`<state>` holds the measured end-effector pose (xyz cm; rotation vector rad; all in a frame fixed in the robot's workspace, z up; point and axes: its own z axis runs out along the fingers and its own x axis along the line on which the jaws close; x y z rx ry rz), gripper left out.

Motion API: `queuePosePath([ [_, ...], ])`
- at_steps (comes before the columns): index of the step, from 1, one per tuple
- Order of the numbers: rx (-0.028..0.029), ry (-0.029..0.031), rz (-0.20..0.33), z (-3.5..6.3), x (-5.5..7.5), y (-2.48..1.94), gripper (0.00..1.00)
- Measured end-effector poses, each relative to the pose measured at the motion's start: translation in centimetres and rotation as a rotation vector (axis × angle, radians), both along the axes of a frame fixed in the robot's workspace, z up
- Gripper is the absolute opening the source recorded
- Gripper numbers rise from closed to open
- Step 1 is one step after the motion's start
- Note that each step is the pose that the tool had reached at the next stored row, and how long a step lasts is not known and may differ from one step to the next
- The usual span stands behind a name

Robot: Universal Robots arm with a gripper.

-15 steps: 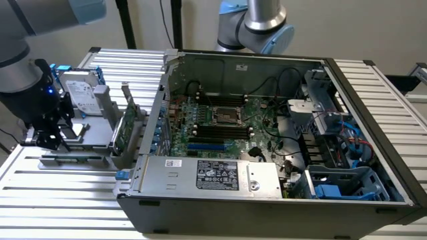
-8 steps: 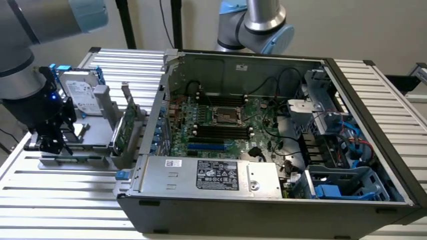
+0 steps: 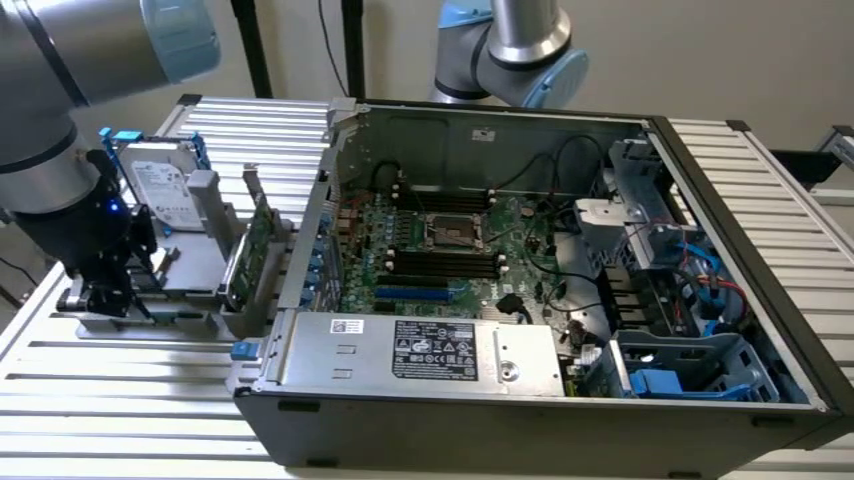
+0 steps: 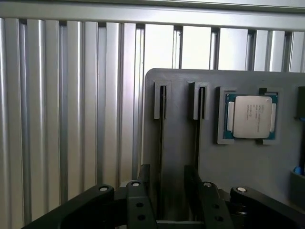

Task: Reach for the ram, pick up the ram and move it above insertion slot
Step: 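Pick up the ram and move it above insertion slot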

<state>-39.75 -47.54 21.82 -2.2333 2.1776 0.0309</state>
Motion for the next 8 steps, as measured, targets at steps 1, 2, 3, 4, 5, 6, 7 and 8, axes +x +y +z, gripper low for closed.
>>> queuePosePath([
  [1,0.0,0.0,0.0,-0.18,0.0,0.0,0.42],
  [2,-0.0001,0.0001,0.0,-0.36,0.0,0.0,0.42],
  [3,-0.0001,0.0002,0.0,-0.55,0.0,0.0,0.42],
  [4,0.0,0.0004,0.0,-0.73,0.0,0.0,0.42],
  [5,-0.0001,0.0007,0.0,-0.89,0.0,-0.01,0.42],
  [6,0.0,0.0007,0.0,-1.01,0.0,-0.01,0.42],
  [7,0.0,0.0009,0.0,-1.1,0.0,-0.02,0.42],
  [8,0.0,0.0009,0.0,-1.2,0.0,-0.03,0.42],
])
